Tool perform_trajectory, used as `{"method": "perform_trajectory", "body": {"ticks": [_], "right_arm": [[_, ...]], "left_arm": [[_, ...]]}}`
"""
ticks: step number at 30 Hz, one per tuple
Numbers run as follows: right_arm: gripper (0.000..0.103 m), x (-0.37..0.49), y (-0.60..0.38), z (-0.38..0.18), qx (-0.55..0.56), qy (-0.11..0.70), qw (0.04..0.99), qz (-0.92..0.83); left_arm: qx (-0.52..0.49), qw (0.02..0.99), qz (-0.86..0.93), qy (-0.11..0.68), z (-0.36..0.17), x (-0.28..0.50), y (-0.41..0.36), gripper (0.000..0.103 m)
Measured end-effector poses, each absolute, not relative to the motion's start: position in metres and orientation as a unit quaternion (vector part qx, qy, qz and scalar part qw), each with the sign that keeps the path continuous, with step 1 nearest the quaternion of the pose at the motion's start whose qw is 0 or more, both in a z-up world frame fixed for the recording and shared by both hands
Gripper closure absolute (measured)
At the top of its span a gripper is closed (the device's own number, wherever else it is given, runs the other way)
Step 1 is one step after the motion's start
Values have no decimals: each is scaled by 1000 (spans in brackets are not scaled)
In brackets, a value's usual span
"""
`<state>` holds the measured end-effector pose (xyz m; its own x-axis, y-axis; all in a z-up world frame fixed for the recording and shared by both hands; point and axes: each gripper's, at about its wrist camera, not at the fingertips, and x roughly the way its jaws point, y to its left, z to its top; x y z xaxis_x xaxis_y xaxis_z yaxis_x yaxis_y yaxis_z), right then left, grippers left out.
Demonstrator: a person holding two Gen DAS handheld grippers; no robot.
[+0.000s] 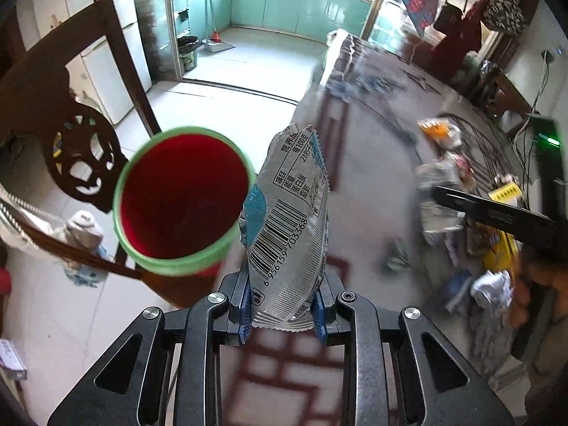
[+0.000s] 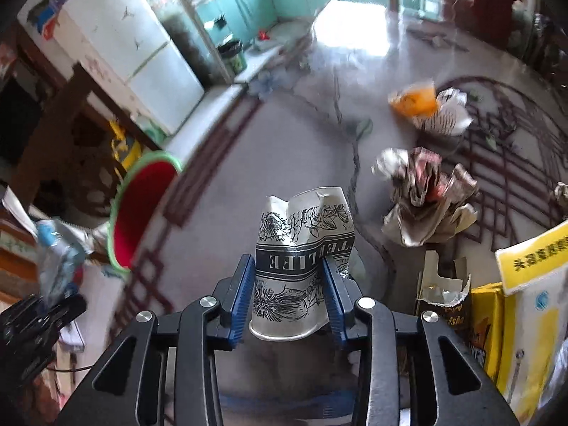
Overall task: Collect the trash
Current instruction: 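Carry the snack bag to the red bucket with the left gripper while the right gripper grasps the newspaper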
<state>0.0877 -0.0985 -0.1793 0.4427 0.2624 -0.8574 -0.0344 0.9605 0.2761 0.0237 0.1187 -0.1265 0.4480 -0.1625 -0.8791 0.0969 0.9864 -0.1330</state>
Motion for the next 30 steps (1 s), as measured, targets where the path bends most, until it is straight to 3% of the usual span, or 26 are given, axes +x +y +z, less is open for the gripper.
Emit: {"method": "perform_trajectory", "body": {"ticks": [8,20,23,25,27,30], "right_arm": [[68,114,-21,-133,132,488,855,119],[66,167,122,-197,111,549,809,176],[65,173,136,-203,109,556,805,178],[60,174,139,-205,108,556,804,180],[54,176,140,-205,108,552,808,176],[54,175,137,-201,110,547,813,169]], "left_arm": [[-43,843,-61,533,-141,77,198,77],[-24,824,-38,564,-185,129,250,77],[-14,826,-32,563,-186,133,254,66],[-9,830,-30,557,-185,133,257,46],[-8,832,-28,554,-185,135,260,45],[-10,833,-27,552,-184,136,264,45]]}}
